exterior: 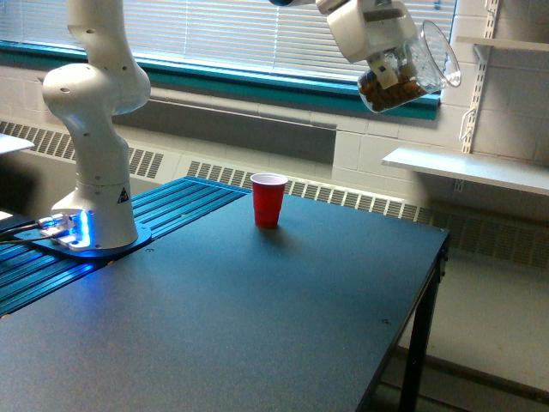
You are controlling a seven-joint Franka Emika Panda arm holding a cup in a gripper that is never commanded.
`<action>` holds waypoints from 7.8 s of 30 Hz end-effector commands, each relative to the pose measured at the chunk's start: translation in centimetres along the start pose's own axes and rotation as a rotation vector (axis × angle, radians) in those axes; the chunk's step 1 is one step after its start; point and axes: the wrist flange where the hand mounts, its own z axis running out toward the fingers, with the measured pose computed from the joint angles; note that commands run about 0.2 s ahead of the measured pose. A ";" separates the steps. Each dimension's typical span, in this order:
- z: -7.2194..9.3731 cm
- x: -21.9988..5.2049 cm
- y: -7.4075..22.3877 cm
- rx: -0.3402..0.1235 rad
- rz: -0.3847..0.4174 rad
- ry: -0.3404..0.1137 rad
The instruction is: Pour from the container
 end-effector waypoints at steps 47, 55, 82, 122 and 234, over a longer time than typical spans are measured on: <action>-1.9 -8.8 1.7 0.021 -0.246 -0.004; -2.2 -12.3 2.4 0.022 -0.298 -0.015; -4.3 -23.9 3.8 0.040 -0.568 -0.049; -5.8 -33.2 8.9 0.035 -0.934 -0.180; -5.0 -42.7 15.0 -0.073 -1.517 -0.459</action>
